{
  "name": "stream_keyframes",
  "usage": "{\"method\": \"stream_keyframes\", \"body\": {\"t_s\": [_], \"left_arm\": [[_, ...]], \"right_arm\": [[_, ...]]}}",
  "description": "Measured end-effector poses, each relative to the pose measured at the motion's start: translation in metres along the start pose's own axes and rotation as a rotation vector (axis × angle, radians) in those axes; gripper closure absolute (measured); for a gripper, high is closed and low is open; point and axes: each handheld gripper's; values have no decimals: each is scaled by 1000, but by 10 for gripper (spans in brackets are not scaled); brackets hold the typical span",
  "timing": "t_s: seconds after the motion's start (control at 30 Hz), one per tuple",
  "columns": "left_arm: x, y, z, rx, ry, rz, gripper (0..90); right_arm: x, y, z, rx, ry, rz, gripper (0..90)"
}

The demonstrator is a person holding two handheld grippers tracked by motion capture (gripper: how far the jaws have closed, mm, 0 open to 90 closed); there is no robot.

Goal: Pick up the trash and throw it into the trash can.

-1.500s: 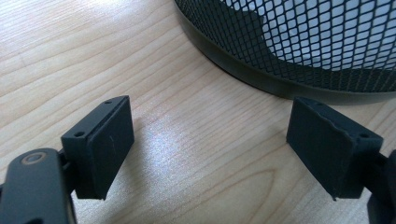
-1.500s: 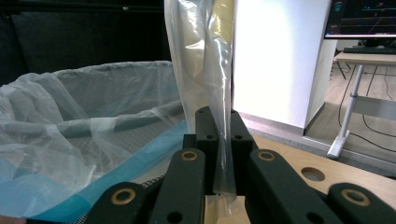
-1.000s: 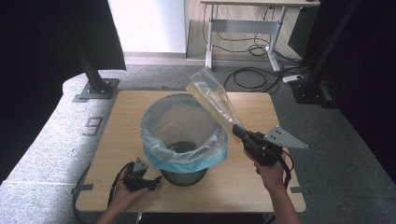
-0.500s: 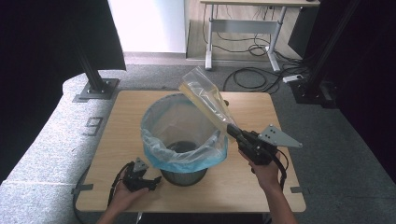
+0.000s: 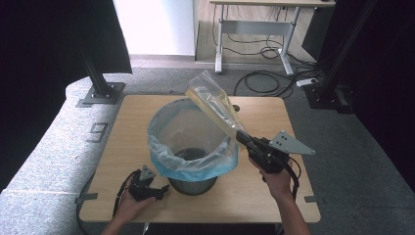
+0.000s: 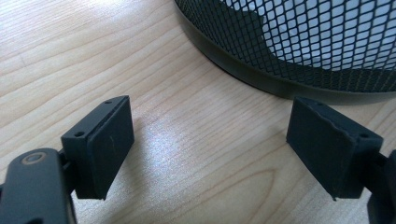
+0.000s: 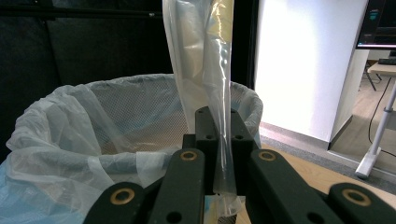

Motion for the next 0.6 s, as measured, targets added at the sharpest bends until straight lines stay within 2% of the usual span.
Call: {"method": "stream_keyframes", "body": {"t_s": [0.27,0.6], "left_arm": [[0,0,0,0,0,0,146],[0,0,0,-2,0,1,146]], "right_arm": [[7,-1,1,9,-13,-9,861],[20,12,3,30,-37,0,860]]}}
Point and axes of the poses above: each handheld gripper's, and its own axes: y roughly forward along the jaws, x roughly out of its top, z roughly to its left, and after that the axes turned 11 degrees about -y, right-handed
